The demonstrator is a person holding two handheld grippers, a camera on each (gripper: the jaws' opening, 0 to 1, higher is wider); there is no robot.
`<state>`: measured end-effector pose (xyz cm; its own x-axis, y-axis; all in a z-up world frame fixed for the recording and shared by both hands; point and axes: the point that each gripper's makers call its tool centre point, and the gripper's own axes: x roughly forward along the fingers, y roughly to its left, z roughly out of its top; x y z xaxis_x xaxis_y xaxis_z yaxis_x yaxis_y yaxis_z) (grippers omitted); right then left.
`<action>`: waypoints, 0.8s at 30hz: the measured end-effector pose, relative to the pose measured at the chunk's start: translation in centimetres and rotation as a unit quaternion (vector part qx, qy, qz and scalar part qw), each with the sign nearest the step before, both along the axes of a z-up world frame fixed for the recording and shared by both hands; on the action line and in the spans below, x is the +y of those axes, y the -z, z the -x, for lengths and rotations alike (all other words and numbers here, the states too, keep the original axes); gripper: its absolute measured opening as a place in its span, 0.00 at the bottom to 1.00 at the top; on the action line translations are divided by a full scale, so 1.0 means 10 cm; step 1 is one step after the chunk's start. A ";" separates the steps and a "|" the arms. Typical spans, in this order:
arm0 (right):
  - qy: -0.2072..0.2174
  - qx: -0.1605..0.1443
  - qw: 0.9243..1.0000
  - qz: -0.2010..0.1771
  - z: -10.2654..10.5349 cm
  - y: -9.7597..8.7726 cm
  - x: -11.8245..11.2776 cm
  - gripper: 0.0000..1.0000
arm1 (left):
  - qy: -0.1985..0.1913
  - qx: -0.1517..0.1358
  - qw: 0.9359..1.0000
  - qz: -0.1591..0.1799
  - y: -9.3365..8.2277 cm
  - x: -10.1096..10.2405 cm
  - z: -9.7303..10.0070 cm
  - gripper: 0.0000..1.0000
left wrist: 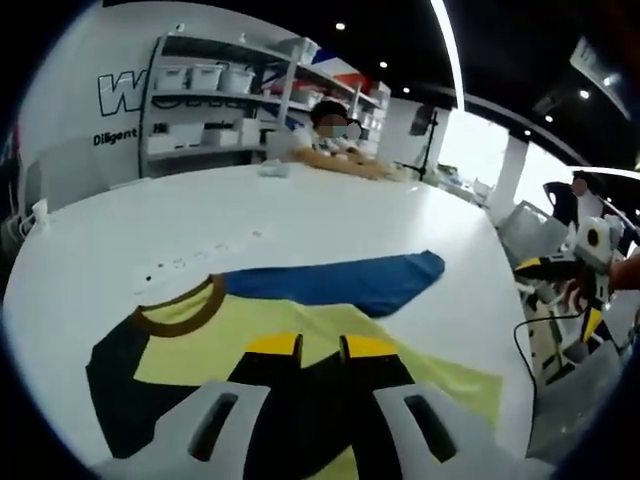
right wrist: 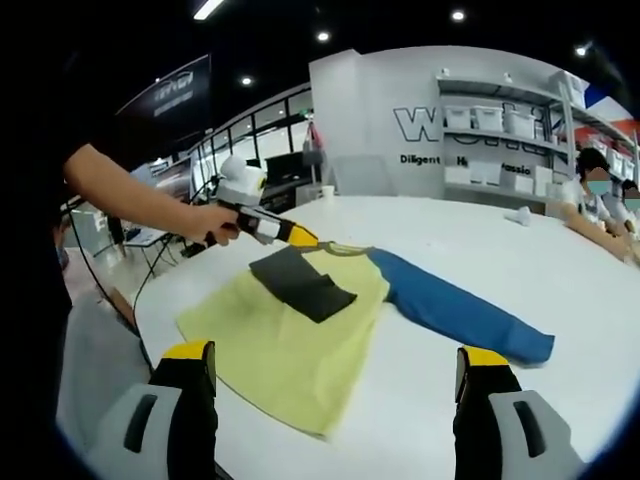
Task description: Fold the garment on the visible template until the final outline fits inside the template.
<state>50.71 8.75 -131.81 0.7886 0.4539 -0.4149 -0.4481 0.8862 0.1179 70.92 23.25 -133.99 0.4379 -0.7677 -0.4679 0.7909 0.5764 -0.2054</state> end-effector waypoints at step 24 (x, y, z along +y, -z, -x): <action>-0.003 -0.004 1.000 0.009 -0.12 -0.03 -0.08 0.99 | 0.001 -0.086 0.995 -0.041 -0.15 0.34 -0.03 0.65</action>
<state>51.94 7.98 -131.55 0.7889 0.4517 -0.4166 -0.4551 0.8850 0.0977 71.26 26.69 -132.52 0.5151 -0.7317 -0.4465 0.8121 0.5833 -0.0191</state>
